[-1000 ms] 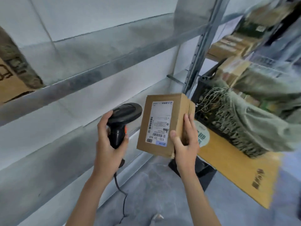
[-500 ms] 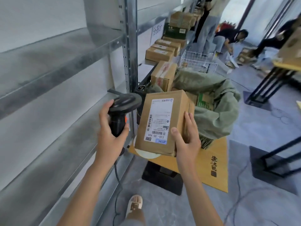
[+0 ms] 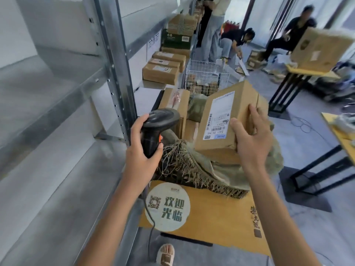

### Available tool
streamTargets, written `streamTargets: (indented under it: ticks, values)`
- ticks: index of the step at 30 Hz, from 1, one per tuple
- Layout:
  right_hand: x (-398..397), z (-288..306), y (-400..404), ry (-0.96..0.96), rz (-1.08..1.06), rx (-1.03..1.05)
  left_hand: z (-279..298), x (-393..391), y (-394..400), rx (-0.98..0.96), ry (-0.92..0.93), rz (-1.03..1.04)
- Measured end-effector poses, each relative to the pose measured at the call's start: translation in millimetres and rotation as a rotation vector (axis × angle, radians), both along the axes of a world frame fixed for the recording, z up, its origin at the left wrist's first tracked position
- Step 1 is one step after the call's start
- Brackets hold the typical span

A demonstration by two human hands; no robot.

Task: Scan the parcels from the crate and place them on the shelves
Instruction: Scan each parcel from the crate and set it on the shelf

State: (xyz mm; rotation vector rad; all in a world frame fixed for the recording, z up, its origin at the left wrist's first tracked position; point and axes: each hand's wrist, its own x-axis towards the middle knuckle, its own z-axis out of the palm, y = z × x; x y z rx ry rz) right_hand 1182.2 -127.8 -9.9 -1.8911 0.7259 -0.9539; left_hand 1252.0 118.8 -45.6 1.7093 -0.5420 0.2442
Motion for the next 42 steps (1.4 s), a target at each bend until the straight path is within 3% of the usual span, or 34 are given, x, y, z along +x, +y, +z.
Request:
streamTargets:
  ticks: [8,15,23,31,38,42]
  values:
    - [126.0,-0.4,-19.9,0.514,0.034,-0.283,-14.4,67.2,-18.0,0.0,0.116,-0.058]
    - [184.8,-60.5,-23.7,0.816,0.063,-0.333,-27.4,101.3,-29.5,-0.01,0.187,-0.077]
    - [232.1,-87.8,-30.1,0.811,0.006,-0.272,-40.8,123.2,-41.8,-0.046,0.223,-0.093]
    - [223.2,-97.6,-47.9,0.822,0.025,-0.151,-49.8,128.7,-51.6,-0.019,0.295,-0.097]
    - [217.8,-94.0,-58.7,0.862,0.109,-0.174,-46.4,122.8,-64.4,0.016,0.344,-0.08]
    - [219.2,-99.2,-59.2,0.911,0.076,-0.332,-37.1,112.4,-71.9,0.043,0.329,-0.056]
